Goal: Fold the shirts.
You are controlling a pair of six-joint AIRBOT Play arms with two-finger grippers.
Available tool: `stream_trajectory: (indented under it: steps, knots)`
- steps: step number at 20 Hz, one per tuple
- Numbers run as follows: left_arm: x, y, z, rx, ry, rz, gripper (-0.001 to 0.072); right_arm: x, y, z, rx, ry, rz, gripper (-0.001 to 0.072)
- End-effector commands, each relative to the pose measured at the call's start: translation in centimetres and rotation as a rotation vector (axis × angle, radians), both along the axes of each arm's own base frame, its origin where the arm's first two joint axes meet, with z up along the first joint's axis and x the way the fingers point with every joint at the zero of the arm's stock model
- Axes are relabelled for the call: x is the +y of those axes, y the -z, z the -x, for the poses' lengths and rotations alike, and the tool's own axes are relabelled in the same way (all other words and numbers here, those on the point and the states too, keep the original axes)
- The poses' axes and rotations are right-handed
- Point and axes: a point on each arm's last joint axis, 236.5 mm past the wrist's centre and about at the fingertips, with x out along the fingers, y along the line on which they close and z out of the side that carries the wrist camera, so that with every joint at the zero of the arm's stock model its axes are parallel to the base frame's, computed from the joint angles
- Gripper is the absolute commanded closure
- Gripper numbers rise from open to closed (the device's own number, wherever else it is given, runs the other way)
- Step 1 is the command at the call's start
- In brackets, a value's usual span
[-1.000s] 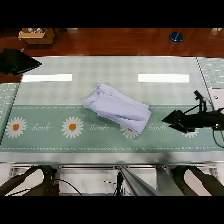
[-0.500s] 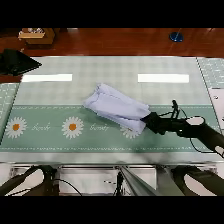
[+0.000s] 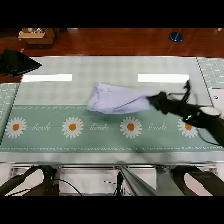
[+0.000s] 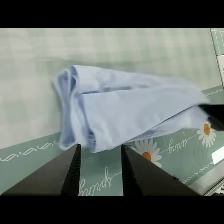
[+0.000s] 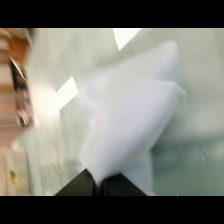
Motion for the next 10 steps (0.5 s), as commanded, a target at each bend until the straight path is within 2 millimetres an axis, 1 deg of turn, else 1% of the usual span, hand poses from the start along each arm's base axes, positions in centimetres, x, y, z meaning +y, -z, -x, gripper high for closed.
stream_trajectory:
  steps: [1, 2, 3, 4, 5, 7, 8, 10]
  knots:
    - [0.0, 0.0, -0.1, -0.002, -0.001, -0.001, 0.0369, -8.4, -9.5, -0.7, -0.149, 0.153, 0.112, 0.0692]
    - [0.1, 0.2, -0.1, 0.003, -0.001, -0.002, 0.0369, -11.6, -10.7, 0.0, -0.127, 0.205, 0.185, 0.0692]
    - [0.2, 0.4, -0.2, 0.009, -0.002, -0.004, 0.0370, -14.4, -11.3, 1.1, -0.087, 0.249, 0.251, 0.0692]
    - [0.3, 0.7, -0.3, 0.016, -0.003, -0.005, 0.0370, -17.3, -11.3, 2.7, -0.025, 0.292, 0.316, 0.0692]
    - [0.3, 0.9, -0.4, 0.022, -0.002, -0.004, 0.0370, -19.8, -10.8, 4.5, 0.050, 0.328, 0.365, 0.0692]
    - [0.3, 1.1, -0.5, 0.026, -0.002, -0.002, 0.0370, -24.3, -8.7, 9.3, 0.244, 0.399, 0.437, 0.0692]
    - [0.3, 1.1, -0.5, 0.026, -0.002, -0.002, 0.0369, -26.3, -7.5, 12.2, 0.352, 0.441, 0.460, 0.0692]
    - [0.3, 1.1, -0.5, 0.026, -0.003, -0.002, 0.0370, -29.3, -5.1, 17.9, 0.562, 0.529, 0.488, 0.0692]
